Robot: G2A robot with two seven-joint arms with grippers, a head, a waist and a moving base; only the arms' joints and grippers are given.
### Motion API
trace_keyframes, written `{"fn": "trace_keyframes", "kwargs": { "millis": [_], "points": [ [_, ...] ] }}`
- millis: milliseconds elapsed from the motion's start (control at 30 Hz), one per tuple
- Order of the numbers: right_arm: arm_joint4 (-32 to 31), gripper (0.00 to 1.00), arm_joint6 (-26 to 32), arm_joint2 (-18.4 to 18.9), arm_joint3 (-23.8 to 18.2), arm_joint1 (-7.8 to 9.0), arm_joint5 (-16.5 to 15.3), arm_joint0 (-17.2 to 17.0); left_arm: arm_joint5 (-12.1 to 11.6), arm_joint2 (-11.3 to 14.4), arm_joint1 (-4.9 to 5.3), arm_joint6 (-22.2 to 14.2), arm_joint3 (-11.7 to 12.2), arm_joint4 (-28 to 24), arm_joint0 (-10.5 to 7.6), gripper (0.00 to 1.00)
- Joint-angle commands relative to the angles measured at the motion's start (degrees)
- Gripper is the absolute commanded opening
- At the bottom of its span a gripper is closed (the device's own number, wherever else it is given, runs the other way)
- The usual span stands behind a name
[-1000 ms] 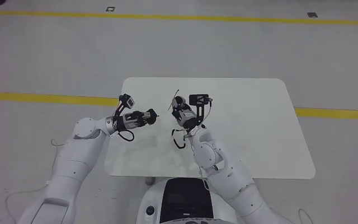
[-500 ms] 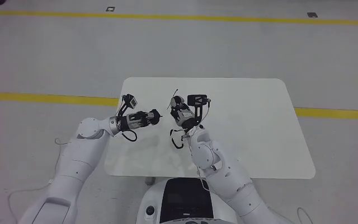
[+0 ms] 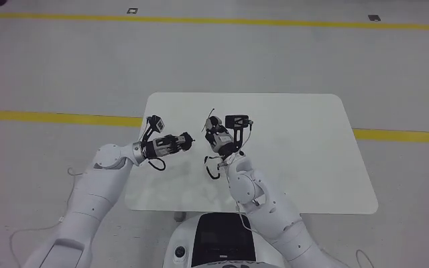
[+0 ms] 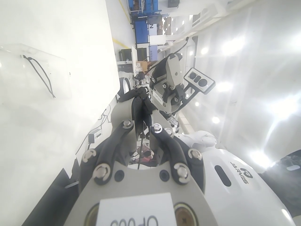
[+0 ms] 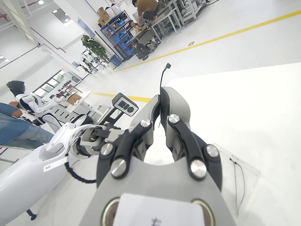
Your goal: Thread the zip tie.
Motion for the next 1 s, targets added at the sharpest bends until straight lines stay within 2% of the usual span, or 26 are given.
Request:
{"fn": "trace_keyframes", "kwargs": {
  "millis": [0, 167, 233, 467, 700, 967],
  "points": [
    [0.1, 0.0, 0.0, 0.0, -0.2, 0.03, -0.3, -0.1, -0.1, 0.2, 0.01, 0.1, 0.1, -0.2, -0.12, 0.0],
    [0.1, 0.0, 0.0, 0.0, -0.2, 0.03, -0.3, -0.1, -0.1, 0.7, -0.09, 0.8, 0.3, -0.3, -0.47, 0.0],
    [0.1, 0.0, 0.0, 0.0, -0.2, 0.03, -0.3, -0.1, -0.1, 0.5, -0.2, 1.7, -0.4, -1.0, -0.42, 0.0],
    [0.1, 0.0, 0.0, 0.0, -0.2, 0.03, -0.3, -0.1, -0.1, 0.5, -0.2, 1.7, -0.4, -1.0, -0.42, 0.0],
    [0.1, 0.0, 0.0, 0.0, -0.2, 0.03, -0.3, -0.1, -0.1, 0.7, -0.14, 7.2, -2.3, 1.5, 0.86, 0.0],
    [0.1, 0.0, 0.0, 0.0, -0.2, 0.03, -0.3, -0.1, -0.1, 0.8, -0.41, 9.5, -2.4, 3.2, 0.83, 0.0]
  ]
}}
